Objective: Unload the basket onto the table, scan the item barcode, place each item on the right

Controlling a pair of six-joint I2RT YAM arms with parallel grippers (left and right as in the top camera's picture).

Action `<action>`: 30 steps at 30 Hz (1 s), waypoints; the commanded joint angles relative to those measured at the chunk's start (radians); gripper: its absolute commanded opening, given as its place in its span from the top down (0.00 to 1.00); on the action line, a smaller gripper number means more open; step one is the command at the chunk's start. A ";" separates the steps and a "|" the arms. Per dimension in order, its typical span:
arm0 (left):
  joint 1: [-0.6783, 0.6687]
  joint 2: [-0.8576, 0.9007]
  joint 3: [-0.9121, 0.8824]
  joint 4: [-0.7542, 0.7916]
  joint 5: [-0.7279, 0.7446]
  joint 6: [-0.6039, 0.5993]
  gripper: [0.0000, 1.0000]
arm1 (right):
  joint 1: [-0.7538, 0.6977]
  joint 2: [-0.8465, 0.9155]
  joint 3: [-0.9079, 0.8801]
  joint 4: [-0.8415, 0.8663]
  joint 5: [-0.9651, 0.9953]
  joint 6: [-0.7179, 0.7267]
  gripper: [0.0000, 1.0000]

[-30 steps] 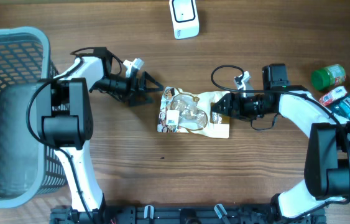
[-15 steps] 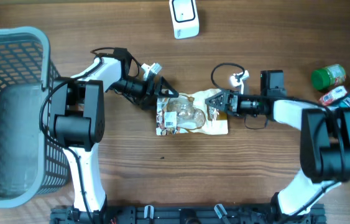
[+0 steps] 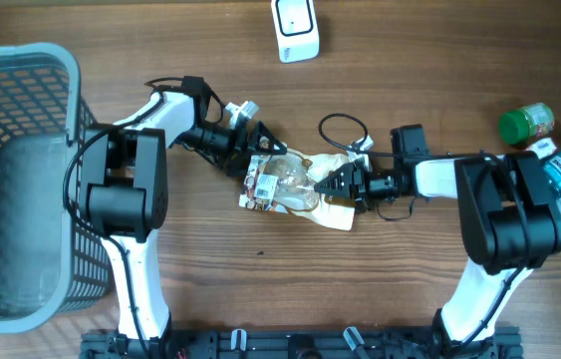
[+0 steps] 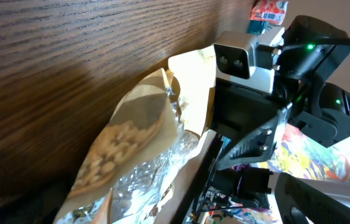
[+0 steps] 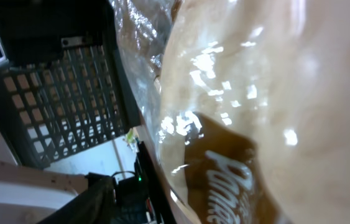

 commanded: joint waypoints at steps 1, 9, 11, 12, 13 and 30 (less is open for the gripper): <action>-0.016 0.015 -0.008 0.006 -0.040 -0.012 0.00 | 0.009 0.069 -0.046 -0.023 0.207 0.046 0.62; -0.045 0.015 -0.008 0.005 -0.040 -0.012 0.00 | 0.009 0.069 -0.032 0.003 0.209 0.062 0.95; -0.051 0.015 -0.008 0.006 -0.040 -0.012 0.00 | 0.008 0.069 -0.023 0.004 0.208 0.044 0.95; -0.051 0.015 -0.008 0.006 -0.040 -0.012 0.00 | 0.005 0.069 -0.020 0.004 0.192 0.023 0.95; -0.051 0.015 -0.007 0.006 -0.040 -0.012 0.00 | 0.003 0.069 -0.019 0.006 0.183 0.011 0.95; -0.020 0.015 -0.007 0.039 -0.040 -0.024 0.00 | -0.074 -0.217 -0.019 0.011 -0.155 -0.118 0.95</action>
